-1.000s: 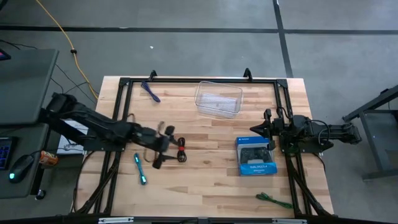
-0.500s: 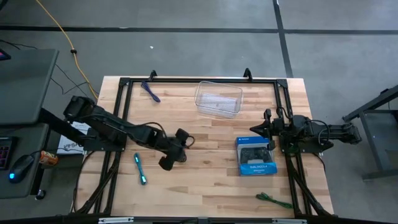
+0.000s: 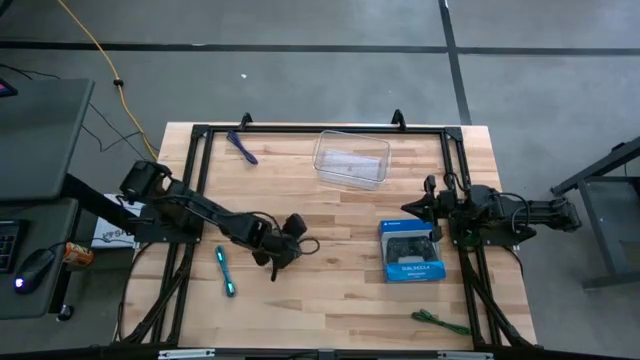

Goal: Pick and place USB-C Cables
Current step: Put the black charger cable into the bin

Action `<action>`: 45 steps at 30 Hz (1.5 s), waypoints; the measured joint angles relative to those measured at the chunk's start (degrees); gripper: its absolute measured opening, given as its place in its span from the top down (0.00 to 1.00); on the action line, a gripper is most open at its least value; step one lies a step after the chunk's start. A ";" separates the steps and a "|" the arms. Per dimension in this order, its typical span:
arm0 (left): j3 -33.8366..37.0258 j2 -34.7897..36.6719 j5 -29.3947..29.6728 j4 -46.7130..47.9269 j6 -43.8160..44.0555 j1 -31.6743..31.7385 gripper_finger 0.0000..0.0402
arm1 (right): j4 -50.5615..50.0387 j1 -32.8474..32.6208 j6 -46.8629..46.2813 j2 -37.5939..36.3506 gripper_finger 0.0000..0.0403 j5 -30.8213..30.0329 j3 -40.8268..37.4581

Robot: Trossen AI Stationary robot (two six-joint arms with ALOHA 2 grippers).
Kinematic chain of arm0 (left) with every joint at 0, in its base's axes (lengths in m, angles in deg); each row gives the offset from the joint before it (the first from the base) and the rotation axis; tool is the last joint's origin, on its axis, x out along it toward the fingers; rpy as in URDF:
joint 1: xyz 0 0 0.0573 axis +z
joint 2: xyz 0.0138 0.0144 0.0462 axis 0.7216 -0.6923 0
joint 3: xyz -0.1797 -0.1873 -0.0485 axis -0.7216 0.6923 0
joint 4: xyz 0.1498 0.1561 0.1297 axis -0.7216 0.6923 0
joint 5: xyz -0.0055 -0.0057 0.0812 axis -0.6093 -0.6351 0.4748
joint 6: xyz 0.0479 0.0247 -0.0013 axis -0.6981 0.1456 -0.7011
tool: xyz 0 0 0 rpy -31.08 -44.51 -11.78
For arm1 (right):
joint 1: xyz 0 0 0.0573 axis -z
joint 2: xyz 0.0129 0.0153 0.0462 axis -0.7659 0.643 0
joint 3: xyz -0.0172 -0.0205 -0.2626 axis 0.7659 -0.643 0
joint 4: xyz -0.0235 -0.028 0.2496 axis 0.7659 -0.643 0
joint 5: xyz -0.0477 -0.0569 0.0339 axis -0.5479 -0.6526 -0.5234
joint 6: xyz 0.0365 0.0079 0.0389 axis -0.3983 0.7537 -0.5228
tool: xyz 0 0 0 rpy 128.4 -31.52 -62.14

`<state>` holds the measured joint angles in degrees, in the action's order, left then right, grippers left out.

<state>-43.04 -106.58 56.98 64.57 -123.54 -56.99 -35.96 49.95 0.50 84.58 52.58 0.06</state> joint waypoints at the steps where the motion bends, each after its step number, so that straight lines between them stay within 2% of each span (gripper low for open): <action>1: 0.00 -0.42 0.89 -0.16 -1.08 -0.12 0.42 | 0.00 0.01 0.00 0.00 1.00 0.00 0.00; 11: -0.22 -3.28 3.86 0.41 -9.51 0.20 0.42 | 0.00 0.00 0.00 0.00 1.00 0.00 0.02; 20: -0.25 -3.28 0.58 2.55 -10.02 3.28 0.44 | 0.02 0.00 0.00 0.00 1.00 0.00 0.02; 27: -2.93 -2.64 4.86 0.94 -7.49 1.50 0.49 | 0.02 0.01 0.00 0.00 1.00 0.00 0.01; 33: -5.57 -2.56 6.58 5.41 -9.72 0.25 0.50 | 0.02 0.00 0.00 0.00 1.00 0.00 0.02; 39: -5.64 -3.27 5.42 7.34 -8.33 0.75 0.50 | 0.04 0.02 0.00 0.00 1.00 0.00 0.00; 45: -5.64 -5.66 4.68 5.60 -0.32 2.94 0.50 | 0.04 0.01 0.01 0.00 1.00 0.00 0.01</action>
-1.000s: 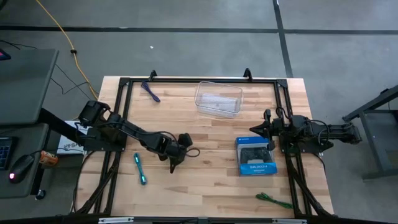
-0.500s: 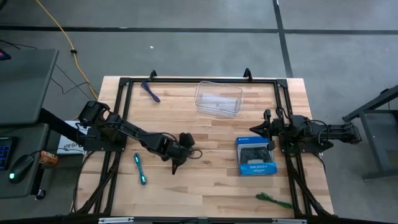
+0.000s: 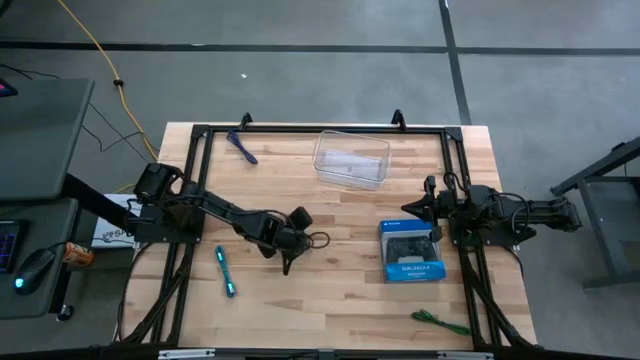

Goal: Pick and place USB-C Cables
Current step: Put the black charger cable into the bin

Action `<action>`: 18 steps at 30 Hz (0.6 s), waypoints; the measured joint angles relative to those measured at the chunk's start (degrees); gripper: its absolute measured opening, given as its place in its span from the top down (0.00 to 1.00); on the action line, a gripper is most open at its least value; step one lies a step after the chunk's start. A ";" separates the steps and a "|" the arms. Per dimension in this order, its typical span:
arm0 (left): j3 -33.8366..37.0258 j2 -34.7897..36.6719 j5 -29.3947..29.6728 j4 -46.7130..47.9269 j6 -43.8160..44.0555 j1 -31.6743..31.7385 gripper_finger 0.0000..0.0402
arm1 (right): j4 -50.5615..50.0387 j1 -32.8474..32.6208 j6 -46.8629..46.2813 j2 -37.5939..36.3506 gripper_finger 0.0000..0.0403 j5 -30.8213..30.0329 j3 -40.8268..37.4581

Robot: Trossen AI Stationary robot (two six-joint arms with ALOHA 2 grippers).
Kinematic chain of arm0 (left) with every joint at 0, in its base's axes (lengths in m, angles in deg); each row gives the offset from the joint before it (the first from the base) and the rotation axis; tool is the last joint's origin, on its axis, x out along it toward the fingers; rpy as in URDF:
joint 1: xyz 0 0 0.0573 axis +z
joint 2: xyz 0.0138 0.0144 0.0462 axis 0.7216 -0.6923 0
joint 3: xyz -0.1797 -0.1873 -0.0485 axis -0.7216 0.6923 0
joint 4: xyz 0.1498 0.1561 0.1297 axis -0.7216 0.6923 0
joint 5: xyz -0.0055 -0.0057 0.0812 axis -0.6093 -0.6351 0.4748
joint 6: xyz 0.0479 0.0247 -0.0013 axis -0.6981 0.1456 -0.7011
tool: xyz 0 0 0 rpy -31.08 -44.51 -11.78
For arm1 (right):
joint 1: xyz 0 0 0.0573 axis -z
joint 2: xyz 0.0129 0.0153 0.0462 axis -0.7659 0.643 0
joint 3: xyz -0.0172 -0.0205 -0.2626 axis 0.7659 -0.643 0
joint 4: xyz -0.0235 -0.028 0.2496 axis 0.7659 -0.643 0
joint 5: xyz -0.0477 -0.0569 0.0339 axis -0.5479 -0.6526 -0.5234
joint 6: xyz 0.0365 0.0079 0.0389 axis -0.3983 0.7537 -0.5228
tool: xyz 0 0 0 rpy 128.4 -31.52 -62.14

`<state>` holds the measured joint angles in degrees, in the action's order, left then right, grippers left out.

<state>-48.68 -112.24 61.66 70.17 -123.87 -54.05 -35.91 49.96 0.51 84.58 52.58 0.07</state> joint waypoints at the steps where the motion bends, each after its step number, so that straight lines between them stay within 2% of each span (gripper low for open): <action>1: 0.00 -0.29 -0.19 -0.75 0.67 0.43 0.50 | -0.01 0.00 -0.01 0.00 1.00 0.00 -0.01; 4: 0.00 -0.94 -1.42 -0.69 1.35 1.80 0.50 | -0.01 -0.01 -0.01 0.00 1.00 0.00 0.00; 8: -0.22 -1.42 -6.23 -0.36 3.20 3.93 0.50 | 0.00 -0.01 -0.01 0.00 1.00 0.00 0.01; 13: -0.24 -1.60 -8.80 -0.23 8.11 6.18 0.50 | 0.00 0.00 -0.01 0.00 1.00 0.00 -0.01; 18: -0.22 -1.36 -10.06 -0.21 12.86 7.09 0.59 | 0.00 0.00 0.00 0.00 1.00 0.00 -0.01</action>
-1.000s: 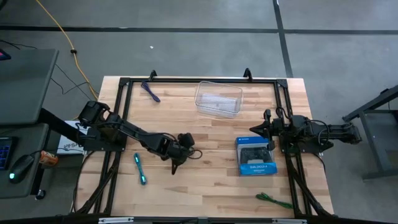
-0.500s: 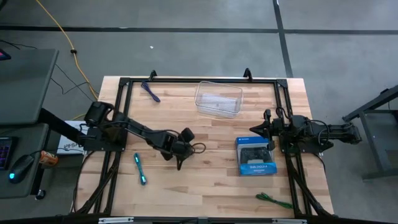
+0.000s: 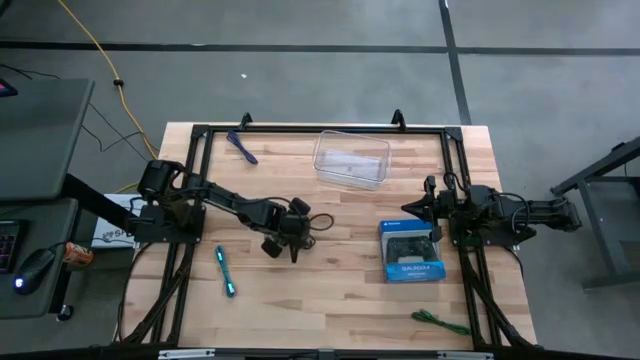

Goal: Pick and place USB-C Cables
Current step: Put the black charger cable into the bin

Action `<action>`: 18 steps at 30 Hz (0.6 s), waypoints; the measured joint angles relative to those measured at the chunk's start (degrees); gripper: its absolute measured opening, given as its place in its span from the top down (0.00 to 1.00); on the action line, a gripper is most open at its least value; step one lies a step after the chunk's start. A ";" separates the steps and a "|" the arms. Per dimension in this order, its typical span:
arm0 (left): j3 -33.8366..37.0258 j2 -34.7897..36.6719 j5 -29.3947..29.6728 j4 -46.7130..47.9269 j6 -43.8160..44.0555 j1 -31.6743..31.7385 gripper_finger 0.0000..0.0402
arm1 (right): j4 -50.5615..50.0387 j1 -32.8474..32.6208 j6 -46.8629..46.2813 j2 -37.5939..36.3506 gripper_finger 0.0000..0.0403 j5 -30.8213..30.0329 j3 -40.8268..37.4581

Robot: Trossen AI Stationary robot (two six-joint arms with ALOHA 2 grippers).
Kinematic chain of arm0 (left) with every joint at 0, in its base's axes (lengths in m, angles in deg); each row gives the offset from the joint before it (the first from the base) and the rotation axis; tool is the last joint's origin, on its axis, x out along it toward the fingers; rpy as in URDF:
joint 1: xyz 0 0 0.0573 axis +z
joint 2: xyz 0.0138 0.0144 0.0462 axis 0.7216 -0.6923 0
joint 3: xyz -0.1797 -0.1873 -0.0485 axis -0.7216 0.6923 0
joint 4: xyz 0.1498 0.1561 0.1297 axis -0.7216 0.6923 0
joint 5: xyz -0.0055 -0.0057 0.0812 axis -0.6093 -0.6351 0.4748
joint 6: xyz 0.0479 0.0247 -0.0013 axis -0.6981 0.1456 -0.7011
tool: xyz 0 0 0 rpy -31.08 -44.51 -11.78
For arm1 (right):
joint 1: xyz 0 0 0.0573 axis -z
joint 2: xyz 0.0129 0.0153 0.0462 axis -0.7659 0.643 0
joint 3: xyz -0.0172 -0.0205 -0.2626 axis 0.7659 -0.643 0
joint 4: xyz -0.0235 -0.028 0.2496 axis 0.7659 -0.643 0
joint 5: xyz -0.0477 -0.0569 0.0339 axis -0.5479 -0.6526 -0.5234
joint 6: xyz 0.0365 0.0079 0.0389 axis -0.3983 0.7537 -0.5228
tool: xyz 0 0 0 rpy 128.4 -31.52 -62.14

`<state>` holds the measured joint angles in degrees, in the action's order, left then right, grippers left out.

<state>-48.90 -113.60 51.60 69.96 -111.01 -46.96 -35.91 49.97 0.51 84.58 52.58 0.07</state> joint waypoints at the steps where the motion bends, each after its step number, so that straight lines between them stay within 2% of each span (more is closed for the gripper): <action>1: 0.00 0.00 0.02 0.00 0.06 -0.10 0.63 | -0.01 -0.02 -0.02 0.00 1.00 0.00 0.02; 7: -4.25 -0.24 1.53 2.85 1.45 -0.77 0.95 | 0.00 -0.01 -0.01 0.00 1.00 0.00 0.01; 12: -11.13 -0.20 2.87 7.52 2.70 -0.79 0.97 | 0.00 -0.02 0.00 0.00 1.00 0.00 0.01; 18: -14.07 3.97 5.13 3.02 1.17 1.87 0.99 | 0.00 0.00 0.00 0.02 1.00 0.00 0.00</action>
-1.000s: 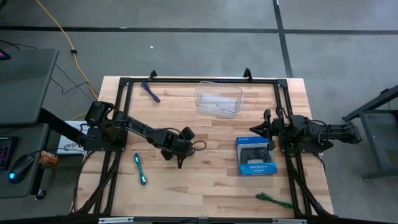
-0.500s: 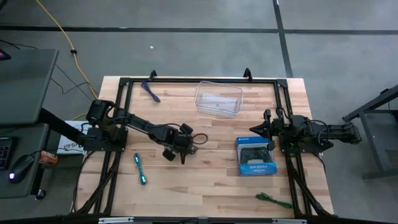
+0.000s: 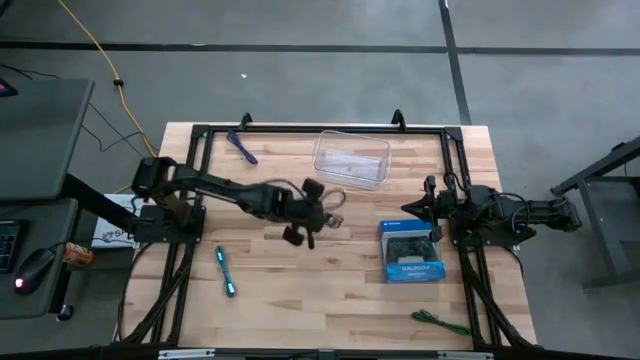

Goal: Pick and place USB-C Cables
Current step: Put the black charger cable into the bin

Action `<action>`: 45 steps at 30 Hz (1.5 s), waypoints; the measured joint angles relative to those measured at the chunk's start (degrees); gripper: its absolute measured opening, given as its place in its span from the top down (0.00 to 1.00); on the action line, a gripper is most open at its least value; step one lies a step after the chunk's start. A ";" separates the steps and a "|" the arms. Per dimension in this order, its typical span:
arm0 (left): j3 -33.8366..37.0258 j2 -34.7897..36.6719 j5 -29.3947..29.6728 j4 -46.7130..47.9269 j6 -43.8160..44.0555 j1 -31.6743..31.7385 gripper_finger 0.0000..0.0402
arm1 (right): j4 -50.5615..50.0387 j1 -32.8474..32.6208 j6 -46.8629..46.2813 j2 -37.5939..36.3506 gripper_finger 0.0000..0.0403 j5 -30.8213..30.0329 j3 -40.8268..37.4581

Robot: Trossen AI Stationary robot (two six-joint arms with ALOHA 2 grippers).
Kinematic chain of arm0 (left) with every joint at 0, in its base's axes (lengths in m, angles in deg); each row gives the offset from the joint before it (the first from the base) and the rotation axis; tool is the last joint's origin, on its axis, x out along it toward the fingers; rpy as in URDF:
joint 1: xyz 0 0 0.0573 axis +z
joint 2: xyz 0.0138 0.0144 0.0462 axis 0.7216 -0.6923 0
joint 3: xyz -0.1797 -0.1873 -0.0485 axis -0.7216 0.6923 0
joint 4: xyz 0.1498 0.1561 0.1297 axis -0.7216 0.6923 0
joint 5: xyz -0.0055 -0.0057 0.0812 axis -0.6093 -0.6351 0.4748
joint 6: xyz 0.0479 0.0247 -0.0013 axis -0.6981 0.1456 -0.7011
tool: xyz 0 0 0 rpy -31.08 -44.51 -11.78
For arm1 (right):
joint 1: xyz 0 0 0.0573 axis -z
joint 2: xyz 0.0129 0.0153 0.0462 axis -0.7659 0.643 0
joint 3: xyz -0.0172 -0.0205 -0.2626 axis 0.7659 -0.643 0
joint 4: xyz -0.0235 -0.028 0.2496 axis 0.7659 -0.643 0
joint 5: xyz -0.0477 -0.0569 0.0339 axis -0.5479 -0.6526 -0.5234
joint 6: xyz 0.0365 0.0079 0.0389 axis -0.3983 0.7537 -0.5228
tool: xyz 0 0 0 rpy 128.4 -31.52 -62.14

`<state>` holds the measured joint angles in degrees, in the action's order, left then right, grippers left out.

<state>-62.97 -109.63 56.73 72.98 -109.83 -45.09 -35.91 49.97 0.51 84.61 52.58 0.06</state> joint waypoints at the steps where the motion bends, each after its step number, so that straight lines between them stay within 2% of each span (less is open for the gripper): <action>1: 0.00 1.30 -0.01 -1.46 -0.01 0.76 0.99 | 0.00 0.00 0.00 -0.02 1.00 0.00 0.02; 5: 0.73 6.92 -1.85 -9.81 1.50 5.29 1.00 | -0.01 -0.02 -0.02 0.06 1.00 0.00 0.02; 8: 4.19 10.44 -7.34 -25.29 5.82 10.46 1.00 | 0.02 0.00 -0.02 0.22 1.00 0.00 0.01; 12: 9.49 10.46 -14.28 -47.47 19.14 17.64 1.00 | 0.00 0.00 -0.02 0.48 1.00 0.02 0.00; 15: 9.63 6.72 -14.09 -51.76 29.62 21.34 1.00 | 0.00 -0.01 -0.01 0.48 1.00 0.00 0.00; 17: 7.29 3.24 -13.93 -48.51 34.35 23.19 1.00 | 0.00 -0.02 -0.01 0.48 1.00 0.04 0.01; 19: 3.22 -0.25 -13.94 -41.43 36.19 24.69 1.00 | 0.00 -0.02 0.00 0.66 1.00 -0.15 0.02; 23: -7.67 -8.06 -11.21 -25.61 35.57 26.08 1.00 | -0.02 0.00 -0.02 0.76 1.00 -0.20 0.02; 26: -15.16 -13.18 -7.79 -17.68 34.89 26.02 1.00 | -0.02 -0.02 -0.02 0.74 1.00 -0.21 0.00; 32: -25.54 -20.65 -7.70 -7.58 36.35 26.00 1.00 | 0.00 -0.01 -0.02 0.74 1.00 -0.21 0.00; 36: -28.82 -22.96 -7.52 -2.67 38.65 26.73 1.00 | -0.01 0.00 -0.02 0.74 1.00 -0.22 0.02; 41: -28.89 -23.40 -7.73 2.31 43.67 28.53 1.00 | 0.00 0.00 -0.01 0.74 1.00 -0.22 0.01; 45: -28.90 -23.40 -12.34 5.52 44.91 29.42 1.00 | -0.01 -0.01 -0.02 0.74 1.00 -0.22 0.00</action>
<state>-91.88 -133.03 44.40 78.49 -64.92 -15.67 -35.92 49.96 0.49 85.35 52.36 0.06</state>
